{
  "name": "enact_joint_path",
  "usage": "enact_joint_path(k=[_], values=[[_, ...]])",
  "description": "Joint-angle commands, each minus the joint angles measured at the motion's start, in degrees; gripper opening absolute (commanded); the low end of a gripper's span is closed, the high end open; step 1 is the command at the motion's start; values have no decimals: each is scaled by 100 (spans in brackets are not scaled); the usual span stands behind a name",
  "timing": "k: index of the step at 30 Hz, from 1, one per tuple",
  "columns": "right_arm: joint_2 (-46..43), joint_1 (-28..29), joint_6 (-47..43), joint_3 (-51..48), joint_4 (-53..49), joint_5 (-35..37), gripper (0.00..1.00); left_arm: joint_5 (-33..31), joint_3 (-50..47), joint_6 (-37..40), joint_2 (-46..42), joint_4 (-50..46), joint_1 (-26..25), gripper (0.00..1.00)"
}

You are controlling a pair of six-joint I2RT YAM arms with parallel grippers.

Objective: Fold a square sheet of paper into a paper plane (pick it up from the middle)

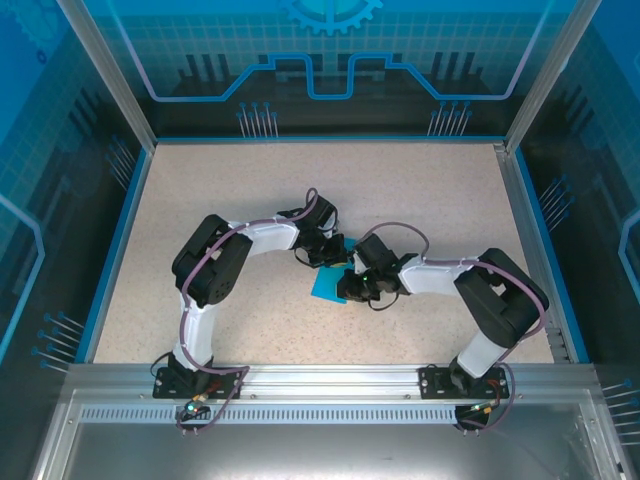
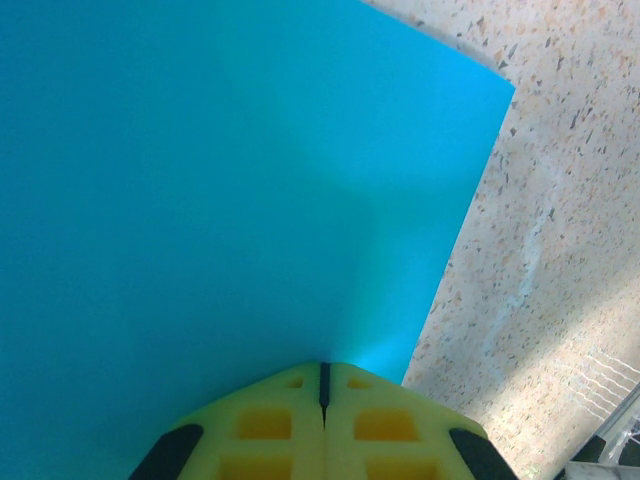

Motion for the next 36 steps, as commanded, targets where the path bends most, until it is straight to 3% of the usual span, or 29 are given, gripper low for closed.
enact_joint_path(k=[1,7,14,20,29,36], values=[[-89,125,-18,-242,-264,-22,12,-293,-197,-70,98,-277,47,5],[-617,125,-74,-457,-1505,181,11,-207,-187,-56,21,-252,48,6],[-1381,-27,55,464,-2480,1521,16,277,15,-121,-878,-15,69,17],[-673,-37,-125,1293,-2352,1845,33,73,-580,-359,-1861,-7,443,32],[710,-46,-308,2188,-2330,1884,35,16,-2008,-552,-2754,-86,962,49],[739,-101,-284,2185,-2206,1833,35,743,-2573,-644,-2935,75,965,55]])
